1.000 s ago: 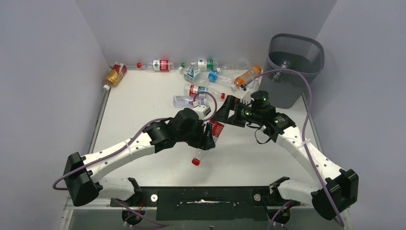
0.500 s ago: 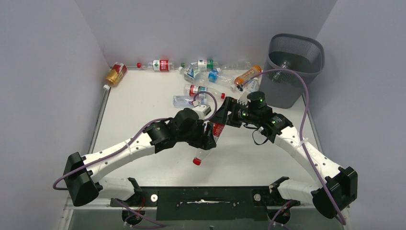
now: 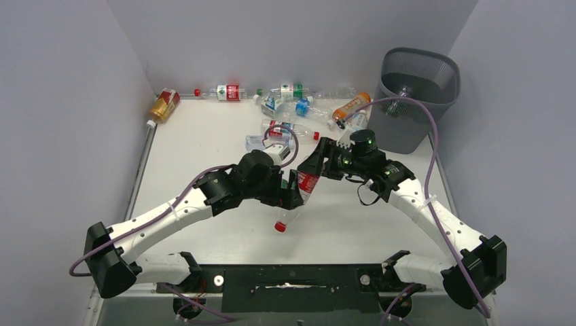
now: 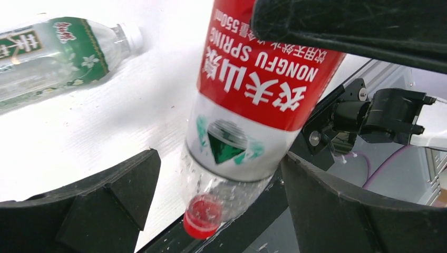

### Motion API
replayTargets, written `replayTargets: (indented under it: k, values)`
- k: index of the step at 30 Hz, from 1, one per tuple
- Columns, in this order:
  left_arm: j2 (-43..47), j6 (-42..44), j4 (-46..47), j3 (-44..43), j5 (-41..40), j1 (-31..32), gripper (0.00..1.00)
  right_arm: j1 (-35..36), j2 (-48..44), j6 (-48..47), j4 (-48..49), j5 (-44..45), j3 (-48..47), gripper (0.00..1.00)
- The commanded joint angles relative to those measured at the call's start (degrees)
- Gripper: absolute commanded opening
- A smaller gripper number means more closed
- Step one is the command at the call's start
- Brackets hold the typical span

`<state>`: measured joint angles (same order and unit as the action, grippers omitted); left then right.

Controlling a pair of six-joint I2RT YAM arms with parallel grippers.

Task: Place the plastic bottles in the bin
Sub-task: Pick up the plastic bottle at the center of the board, then place the plastic bottle in the trash bin.

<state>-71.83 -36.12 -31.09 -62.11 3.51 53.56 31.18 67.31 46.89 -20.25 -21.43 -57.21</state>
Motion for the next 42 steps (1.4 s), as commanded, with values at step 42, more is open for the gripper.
replayTargets:
  k: [42]
  values:
    - [7.8, 2.6, -2.5, 2.0, 3.8, -10.0, 0.88, -39.6, 8.8, -15.6, -1.9, 22.7, -48.5, 0.62]
